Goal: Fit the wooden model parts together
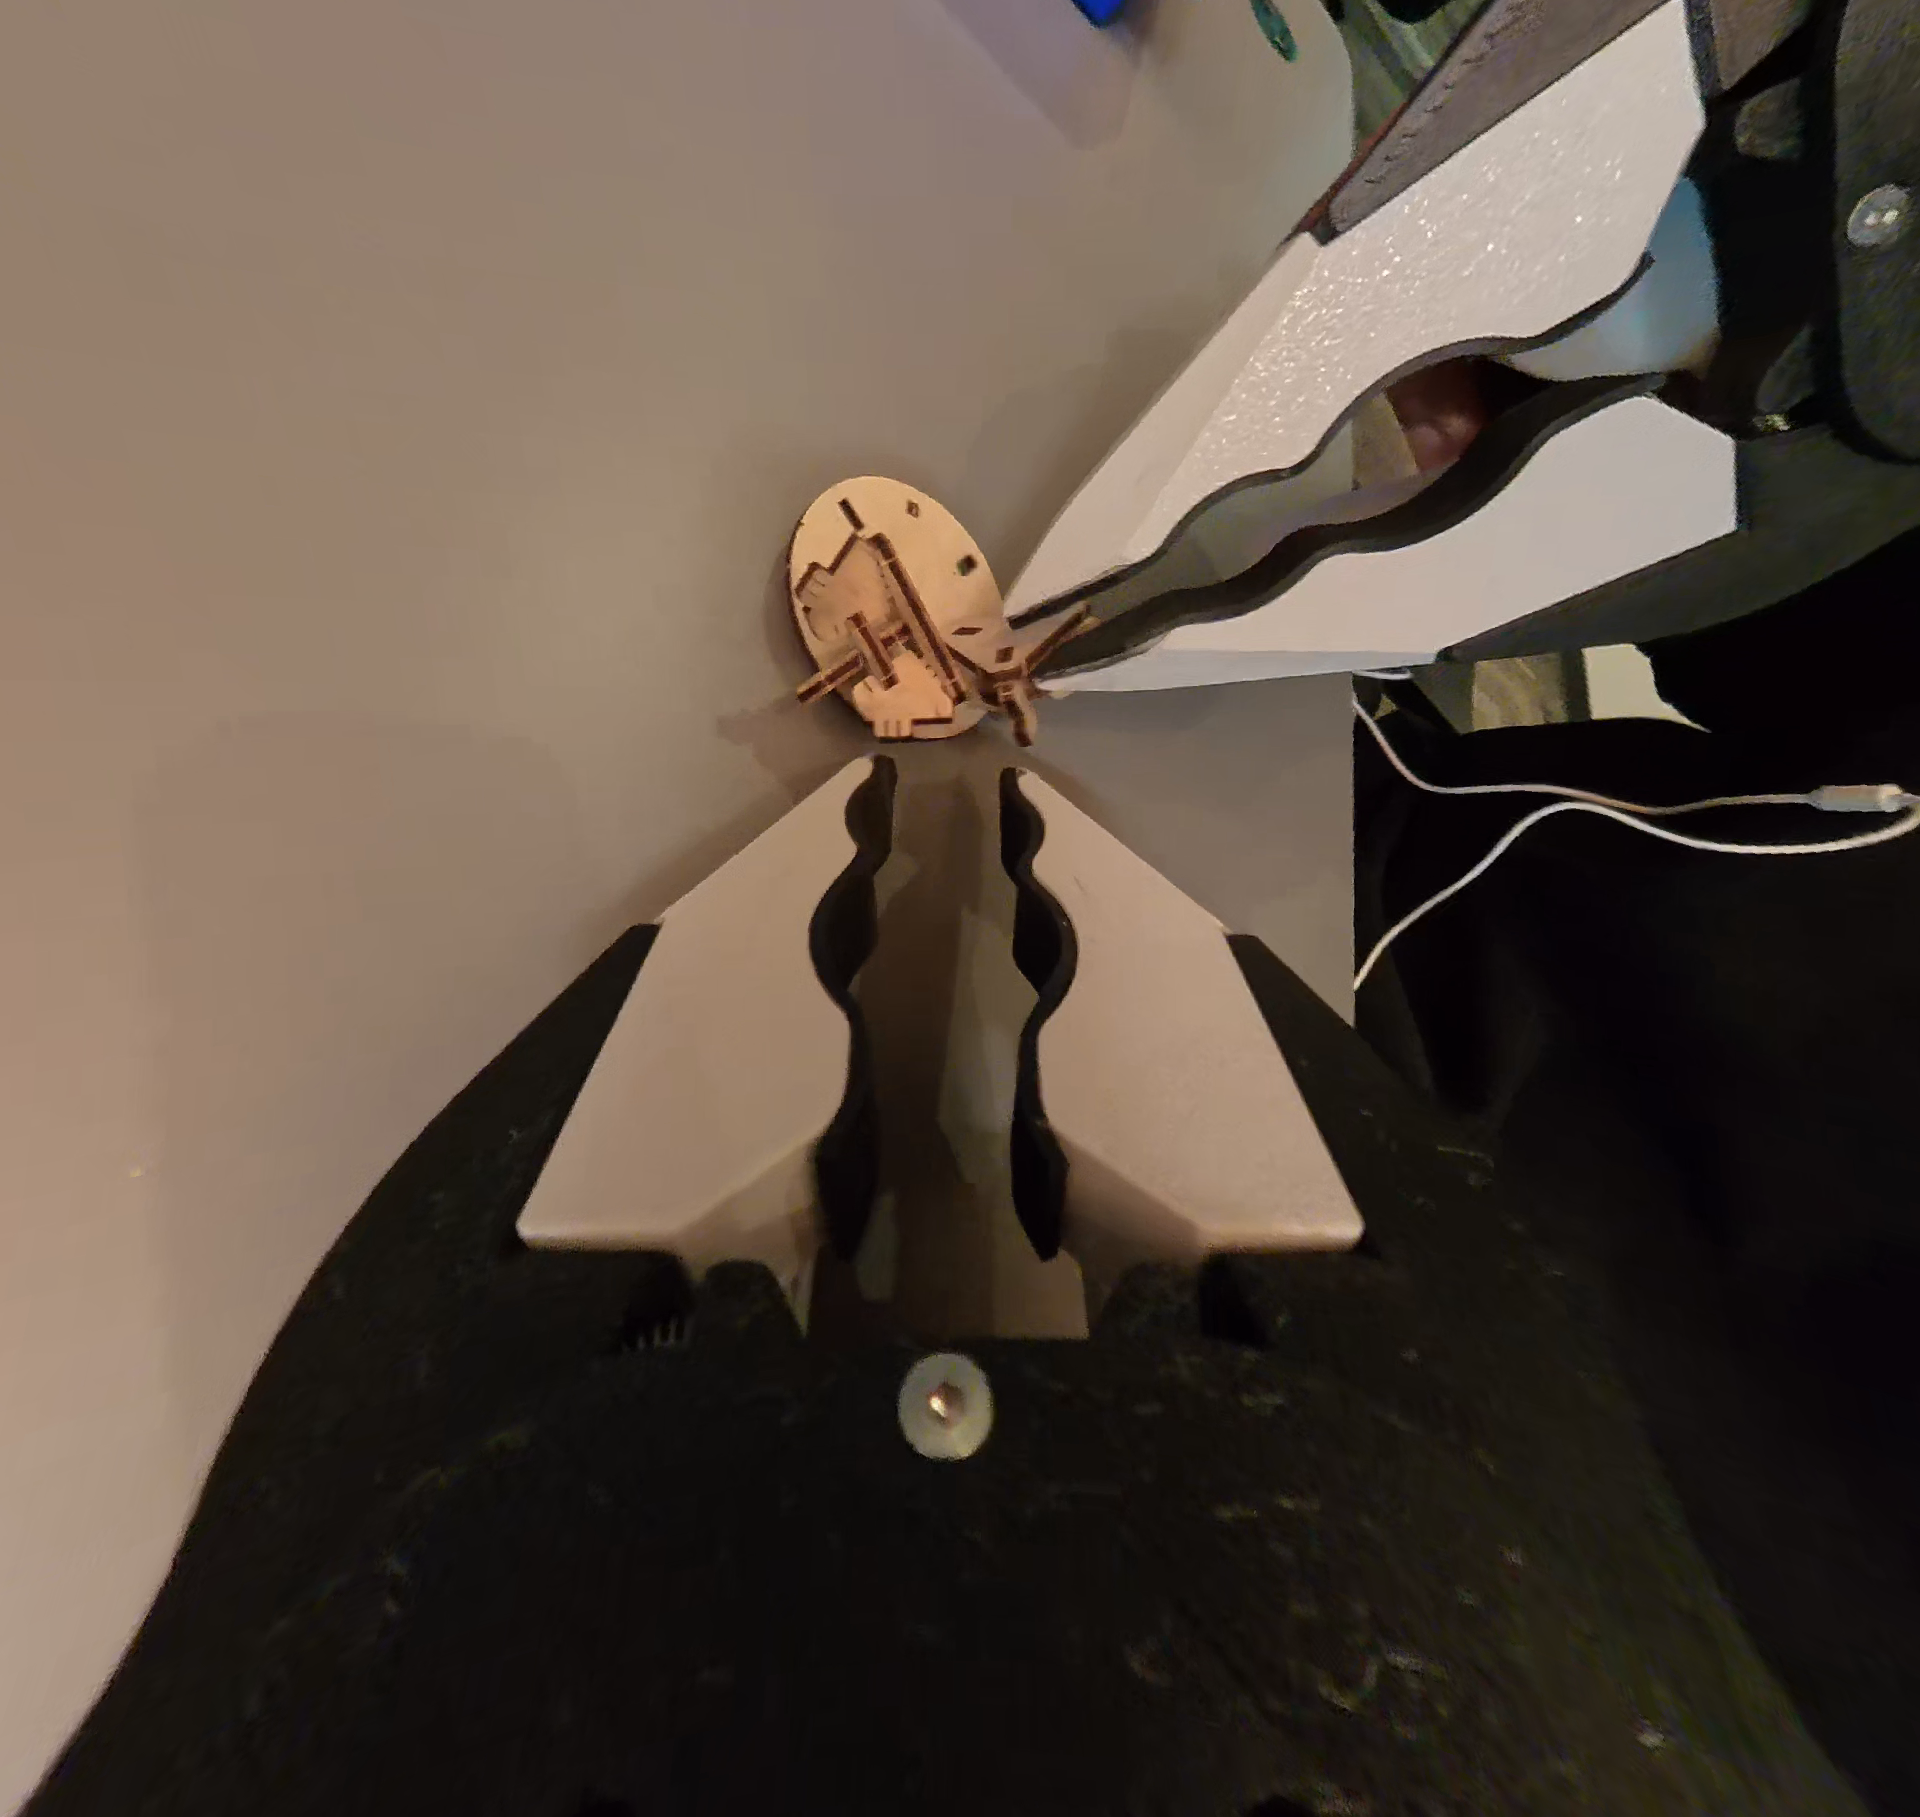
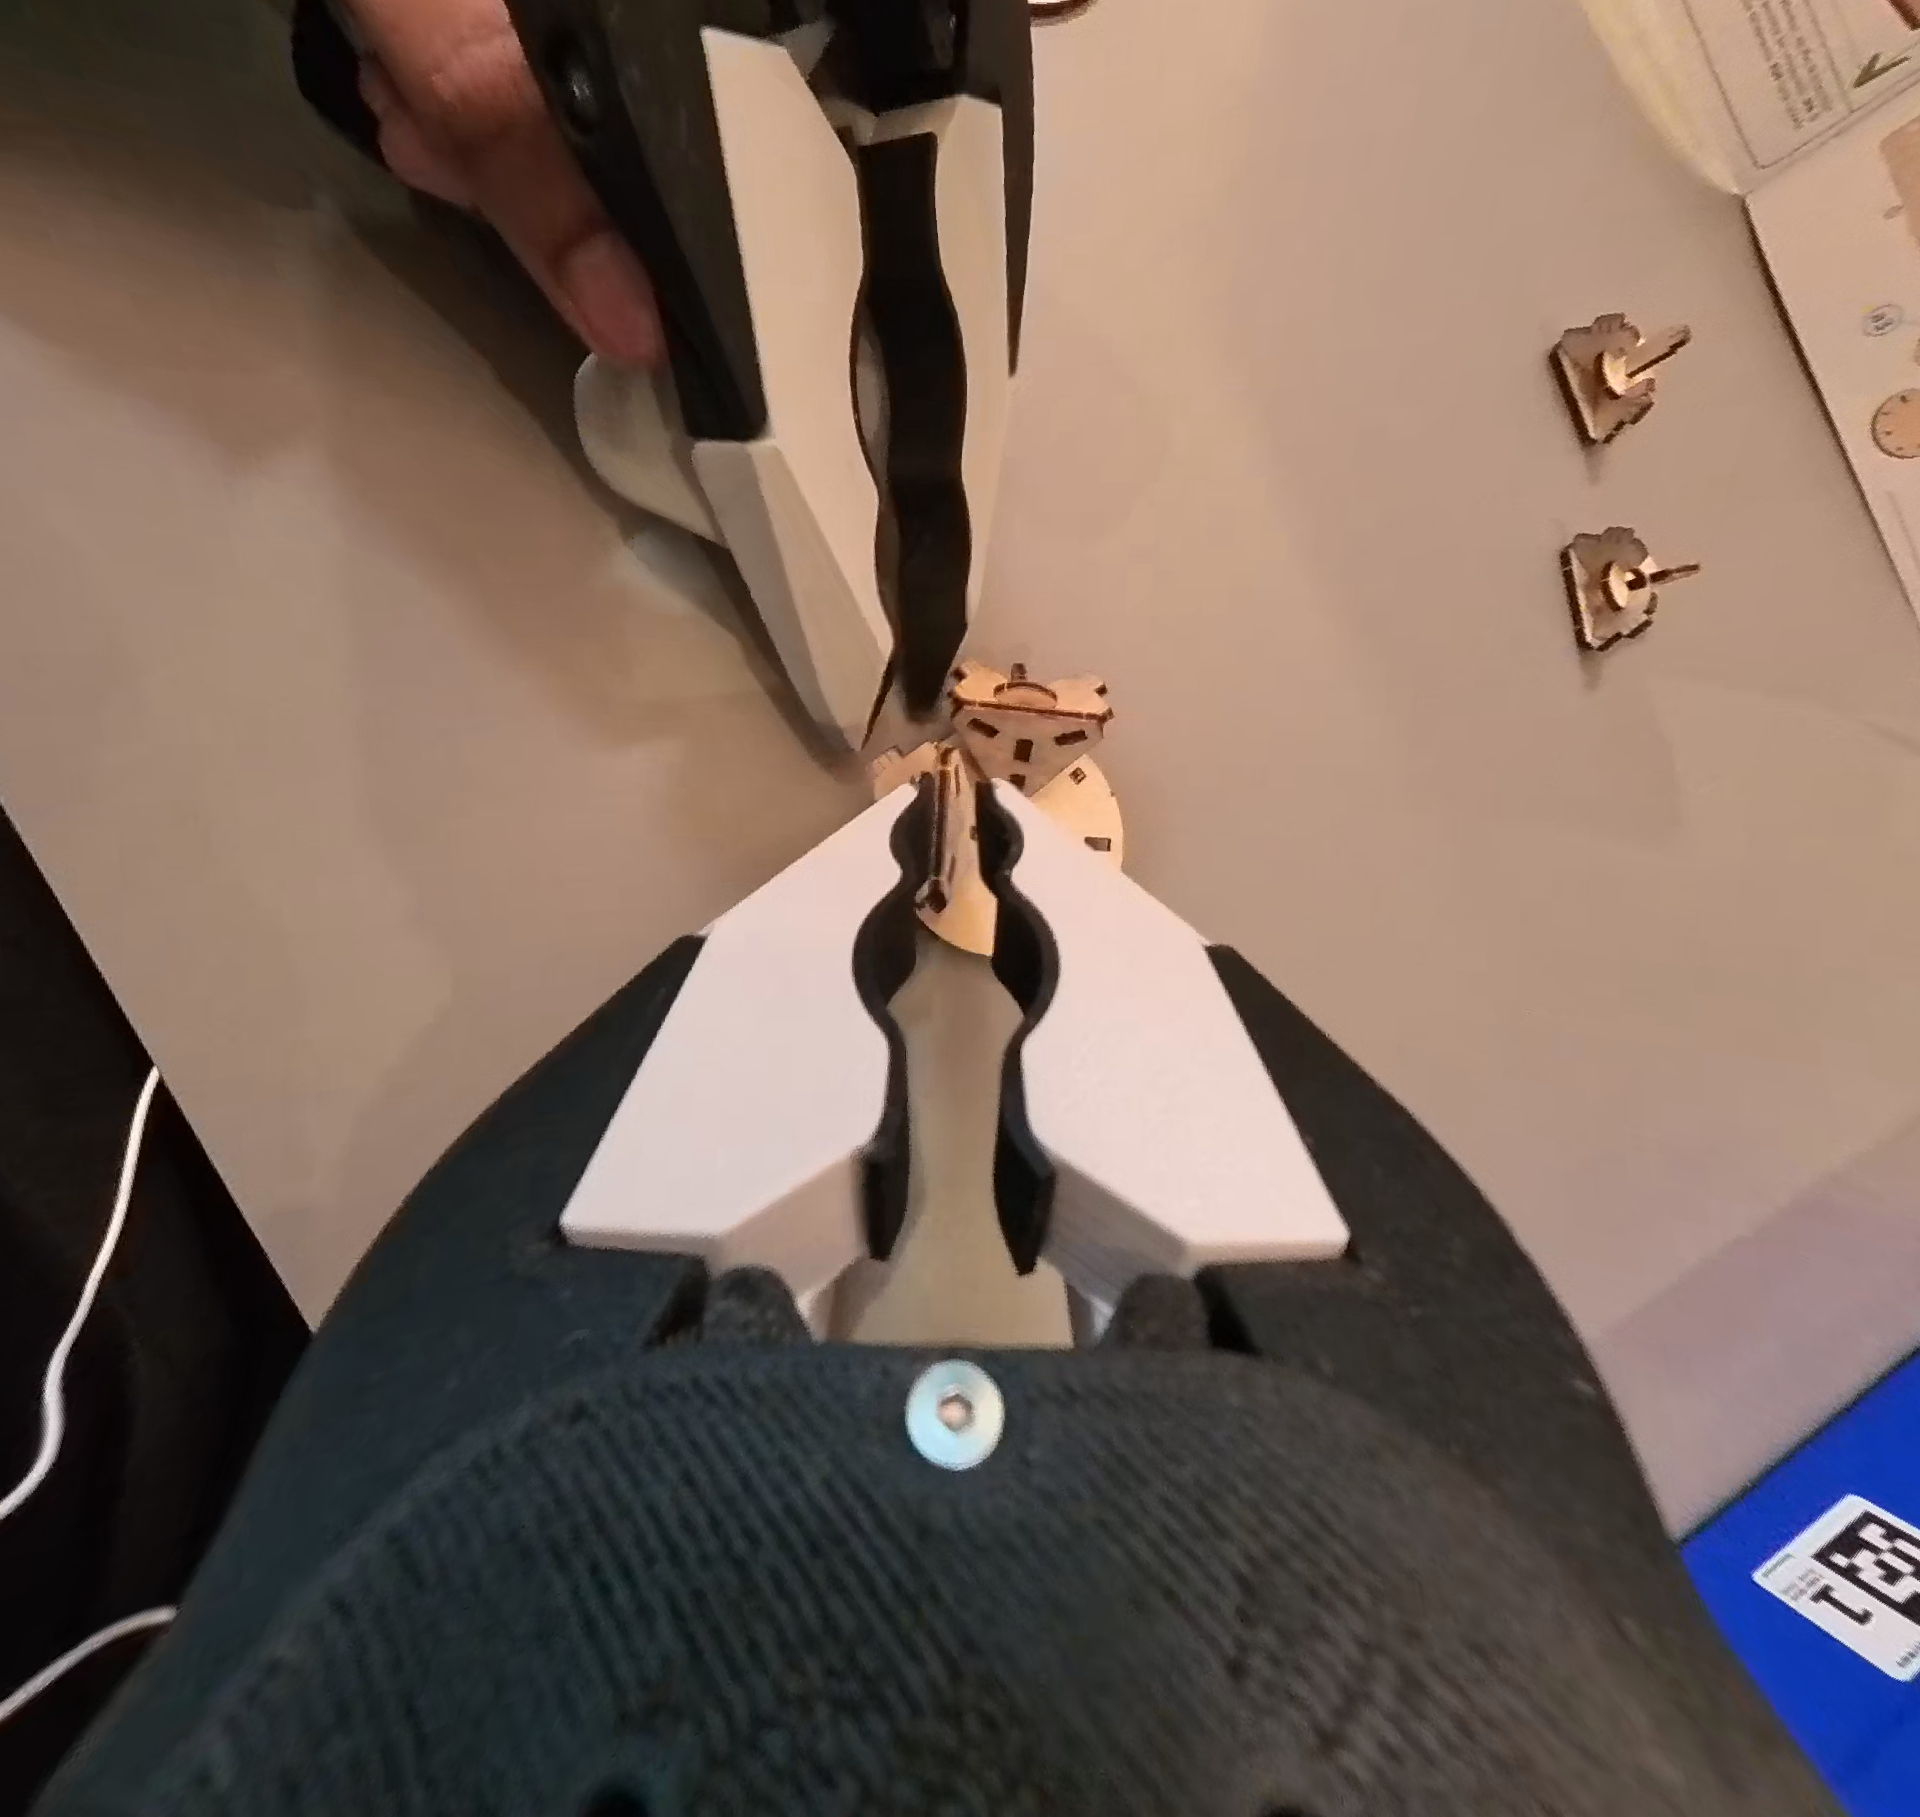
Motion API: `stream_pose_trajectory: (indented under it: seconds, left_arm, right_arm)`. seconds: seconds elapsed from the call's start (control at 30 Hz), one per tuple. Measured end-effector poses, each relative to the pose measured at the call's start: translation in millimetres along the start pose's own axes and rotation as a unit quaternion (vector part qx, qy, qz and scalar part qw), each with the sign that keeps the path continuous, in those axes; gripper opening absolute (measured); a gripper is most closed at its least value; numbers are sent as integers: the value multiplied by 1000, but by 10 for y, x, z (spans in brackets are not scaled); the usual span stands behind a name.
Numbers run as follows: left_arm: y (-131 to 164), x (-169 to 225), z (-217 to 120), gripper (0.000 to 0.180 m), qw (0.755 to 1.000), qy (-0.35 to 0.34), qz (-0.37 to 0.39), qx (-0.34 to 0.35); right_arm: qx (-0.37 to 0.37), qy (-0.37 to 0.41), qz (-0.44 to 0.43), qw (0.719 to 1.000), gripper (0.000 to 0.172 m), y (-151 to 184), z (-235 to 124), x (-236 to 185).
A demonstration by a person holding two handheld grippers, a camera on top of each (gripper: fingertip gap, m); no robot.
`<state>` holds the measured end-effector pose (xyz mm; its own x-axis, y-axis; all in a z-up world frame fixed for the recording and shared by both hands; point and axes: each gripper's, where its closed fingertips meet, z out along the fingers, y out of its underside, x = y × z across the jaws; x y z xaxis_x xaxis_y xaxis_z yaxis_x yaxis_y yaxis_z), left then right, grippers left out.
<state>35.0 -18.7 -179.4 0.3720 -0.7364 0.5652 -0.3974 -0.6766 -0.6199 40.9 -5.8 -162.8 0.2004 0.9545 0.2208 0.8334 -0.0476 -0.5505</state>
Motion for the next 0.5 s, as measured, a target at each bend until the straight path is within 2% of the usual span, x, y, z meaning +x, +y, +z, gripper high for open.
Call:
stream_pose_trajectory:
  seconds: [0.17,0.5]
  left_arm:
    - [-47,102,-19,21,999,29,-1,14]
    - [-27,70,70,19,999,26,-17,12]
  right_arm:
    - [3,2,-6,1000,7,-5,1,14]
    - [10,-6,-6,1000,10,-40,2,25]
